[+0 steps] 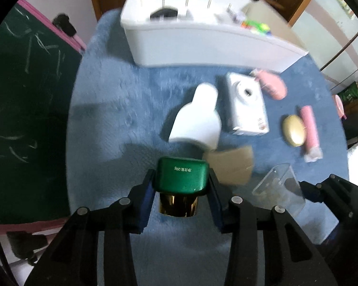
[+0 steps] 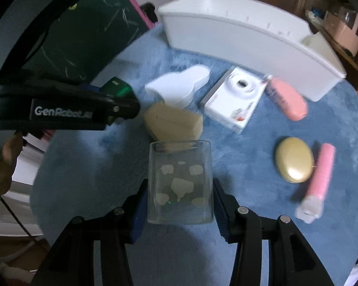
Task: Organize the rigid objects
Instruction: 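Carry the green bottle and clear container toward the white bin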
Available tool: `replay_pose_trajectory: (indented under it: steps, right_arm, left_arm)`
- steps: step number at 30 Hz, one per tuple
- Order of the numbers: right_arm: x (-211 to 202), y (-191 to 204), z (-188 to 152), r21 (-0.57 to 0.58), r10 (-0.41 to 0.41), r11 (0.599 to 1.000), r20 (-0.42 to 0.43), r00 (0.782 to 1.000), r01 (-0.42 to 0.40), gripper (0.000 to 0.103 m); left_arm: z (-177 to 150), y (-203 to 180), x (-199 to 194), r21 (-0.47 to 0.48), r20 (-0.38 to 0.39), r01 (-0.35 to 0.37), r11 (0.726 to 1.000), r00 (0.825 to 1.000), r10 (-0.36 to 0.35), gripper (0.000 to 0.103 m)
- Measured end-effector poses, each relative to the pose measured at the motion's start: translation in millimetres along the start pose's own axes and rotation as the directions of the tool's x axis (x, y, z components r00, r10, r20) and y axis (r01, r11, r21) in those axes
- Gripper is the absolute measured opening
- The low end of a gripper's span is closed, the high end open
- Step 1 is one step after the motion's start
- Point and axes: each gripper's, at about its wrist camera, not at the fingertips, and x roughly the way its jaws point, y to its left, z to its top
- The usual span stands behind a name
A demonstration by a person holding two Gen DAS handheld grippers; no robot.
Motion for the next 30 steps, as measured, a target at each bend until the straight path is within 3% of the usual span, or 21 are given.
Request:
replay_pose_trajectory:
  steps: [8,18,24,28,30]
  right_arm:
    - [-92,-24,12,0.033,-0.022,0.999,0.157,0.987,0.018,0.049]
    - [-207,-71,109,0.094,-0.069,0.995,0.373,0.925,0.036,0.049]
    - [-243,-105,169,0.171,-0.099,0.985,0.438,0.894,0.025,0.049]
    - [-228,-122,208,0.224,-0.104,0.975,0.419,0.902,0.008,0.049]
    - [-202,-129,229,0.253,-0.087,0.967,0.376,0.922,-0.012,0.049]
  left_arm:
    - [39,-13,-97,0.01,0.177,-0.003,1.0,0.984,0.002,0.044]
    - [133,-28,-190,0.037,0.327,-0.045,0.998,0.945,0.03,0.044]
    - [178,-23,-197,0.024,0.364,-0.044,0.999,0.931,0.032,0.044]
    - [201,-17,-168,0.0,0.332,-0.038,0.999,0.943,0.036,0.044]
    - [212,-11,-141,-0.02,0.287,-0.032,0.999,0.957,0.036,0.044]
